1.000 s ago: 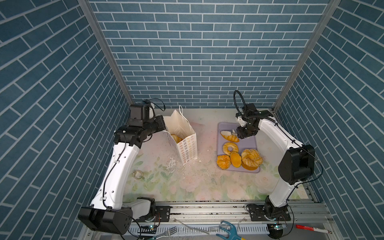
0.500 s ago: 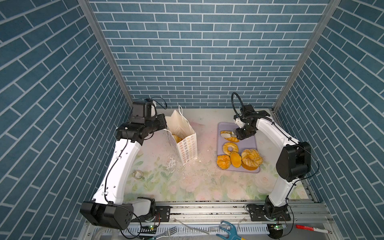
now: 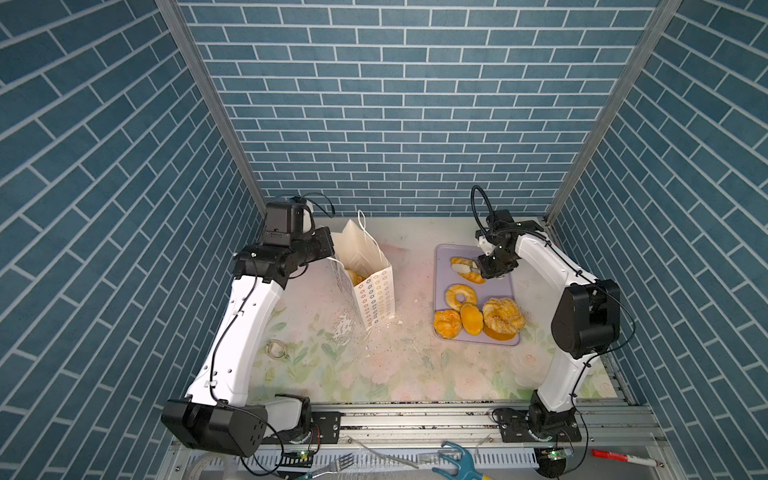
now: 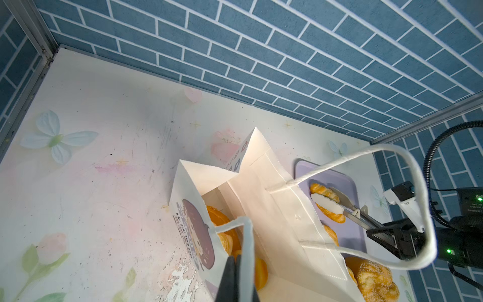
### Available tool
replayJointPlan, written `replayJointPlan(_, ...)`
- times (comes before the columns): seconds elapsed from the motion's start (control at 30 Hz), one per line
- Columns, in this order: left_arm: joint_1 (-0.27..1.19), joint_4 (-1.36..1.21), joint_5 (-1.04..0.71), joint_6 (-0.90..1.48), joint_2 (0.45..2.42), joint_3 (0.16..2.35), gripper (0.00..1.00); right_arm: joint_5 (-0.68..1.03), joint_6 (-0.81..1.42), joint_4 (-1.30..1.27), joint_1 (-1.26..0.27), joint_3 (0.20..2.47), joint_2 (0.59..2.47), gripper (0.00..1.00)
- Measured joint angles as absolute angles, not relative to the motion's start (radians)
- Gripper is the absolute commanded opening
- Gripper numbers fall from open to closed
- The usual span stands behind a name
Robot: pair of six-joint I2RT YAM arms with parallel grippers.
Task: Place the fake bread into the paper bag
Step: 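Lower the tongs around the croissant and close them, right gripper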
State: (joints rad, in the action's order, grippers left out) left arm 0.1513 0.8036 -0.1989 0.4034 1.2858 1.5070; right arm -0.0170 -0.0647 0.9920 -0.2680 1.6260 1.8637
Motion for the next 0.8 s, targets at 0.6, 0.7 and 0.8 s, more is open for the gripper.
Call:
replayJointPlan(0.6,0.157,0.804,-0.199,0.403,1.286,1.520,0.00,0.036,-0.060,0.989,-0.265,1.615,1.863,0.47)
replayJointPlan(0.7,0.158,0.804,-0.199,0.403,1.286,1.521,0.00,0.036,-0.060,0.989,-0.265,1.615,1.863,0.48)
replayJointPlan(0.8,0.158,0.807,-0.199,0.403,1.288,1.526,0.00,0.035,-0.060,0.989,-0.265,1.615,1.863,0.48)
